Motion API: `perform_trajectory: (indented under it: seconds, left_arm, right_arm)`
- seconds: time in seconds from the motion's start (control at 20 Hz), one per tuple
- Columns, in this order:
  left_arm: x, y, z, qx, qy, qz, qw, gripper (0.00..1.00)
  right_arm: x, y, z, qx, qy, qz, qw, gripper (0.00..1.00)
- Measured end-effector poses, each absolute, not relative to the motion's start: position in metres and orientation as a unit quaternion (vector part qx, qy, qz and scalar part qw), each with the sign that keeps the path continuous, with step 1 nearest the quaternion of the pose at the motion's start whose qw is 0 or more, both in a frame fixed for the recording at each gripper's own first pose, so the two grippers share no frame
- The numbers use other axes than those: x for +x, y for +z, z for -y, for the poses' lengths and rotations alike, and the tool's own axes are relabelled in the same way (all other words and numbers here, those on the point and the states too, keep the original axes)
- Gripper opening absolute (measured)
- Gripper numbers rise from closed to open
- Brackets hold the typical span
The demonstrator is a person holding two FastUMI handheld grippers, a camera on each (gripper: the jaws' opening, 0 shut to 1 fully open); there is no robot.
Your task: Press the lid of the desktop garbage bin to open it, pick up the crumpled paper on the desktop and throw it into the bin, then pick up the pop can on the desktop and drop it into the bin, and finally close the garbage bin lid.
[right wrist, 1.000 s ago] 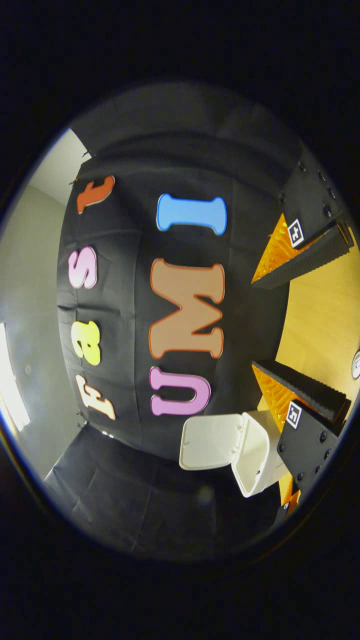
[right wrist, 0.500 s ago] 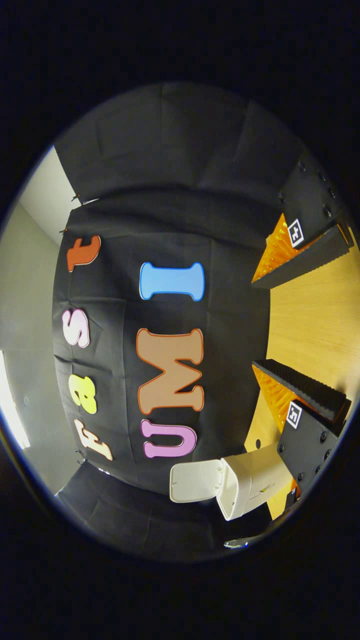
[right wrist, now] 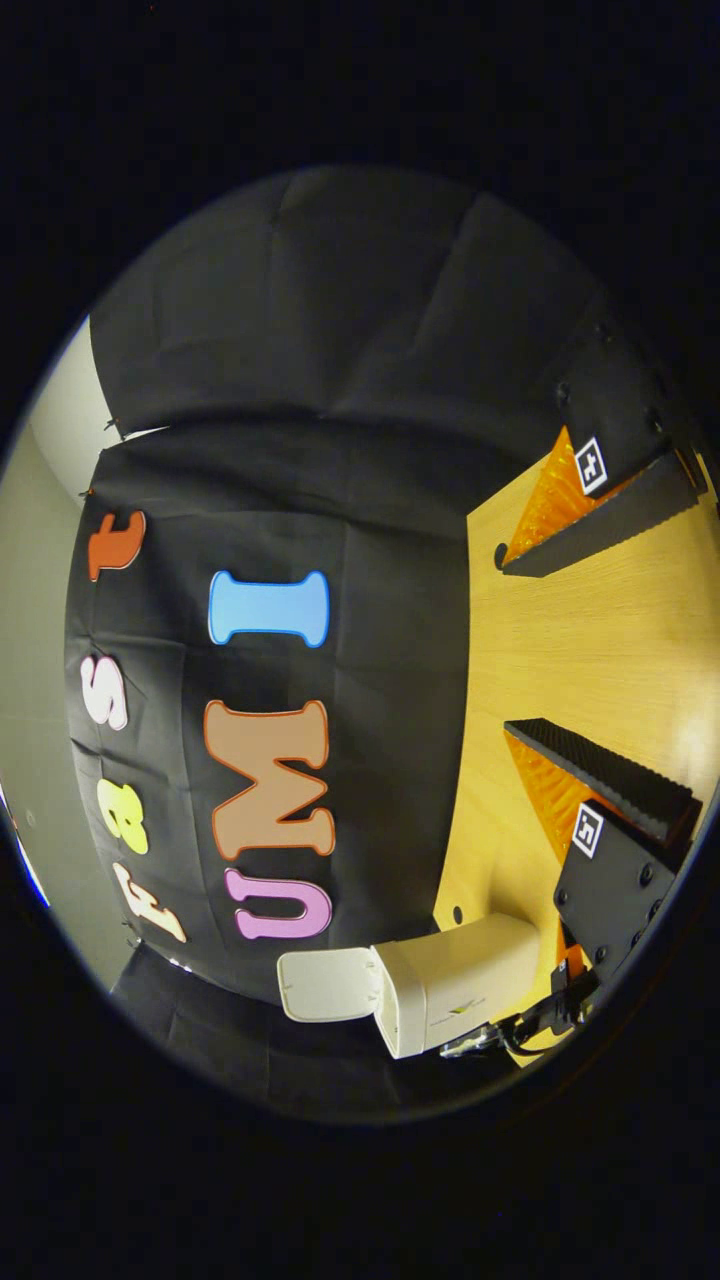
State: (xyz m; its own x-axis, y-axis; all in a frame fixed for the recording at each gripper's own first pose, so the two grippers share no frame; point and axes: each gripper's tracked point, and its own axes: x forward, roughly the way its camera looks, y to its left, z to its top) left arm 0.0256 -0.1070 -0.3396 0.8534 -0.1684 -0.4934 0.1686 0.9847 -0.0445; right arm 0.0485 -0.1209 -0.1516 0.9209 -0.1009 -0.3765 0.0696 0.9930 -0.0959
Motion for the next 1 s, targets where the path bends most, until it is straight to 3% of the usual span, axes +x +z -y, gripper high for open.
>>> perform_trajectory:
  seconds: [0.2, 0.3, 0.4, 0.7, 1.0]
  left_arm:
    - [0.033, -0.354, 0.107, -0.007, -0.084, -0.279, 0.957, 0.94]
    - [0.037, -0.353, 0.110, -0.004, -0.087, -0.282, 0.955, 0.78]
    - [0.036, -0.346, 0.113, 0.002, -0.094, -0.282, 0.955, 0.77]
    - [0.059, -0.244, 0.095, 0.007, -0.103, -0.203, 0.974, 0.76]
    - [0.090, -0.155, 0.033, 0.013, -0.064, -0.145, 0.987, 0.76]
  right_arm:
    - [0.041, -0.156, 0.135, -0.050, -0.052, -0.205, 0.976, 0.96]
    - [0.043, -0.154, 0.138, -0.048, -0.054, -0.202, 0.977, 0.96]
    - [0.046, -0.150, 0.135, -0.044, -0.051, -0.198, 0.978, 0.96]
    - [0.053, -0.135, 0.100, -0.032, -0.026, -0.180, 0.983, 0.96]
    - [0.065, -0.117, 0.054, -0.007, 0.000, -0.154, 0.988, 1.00]
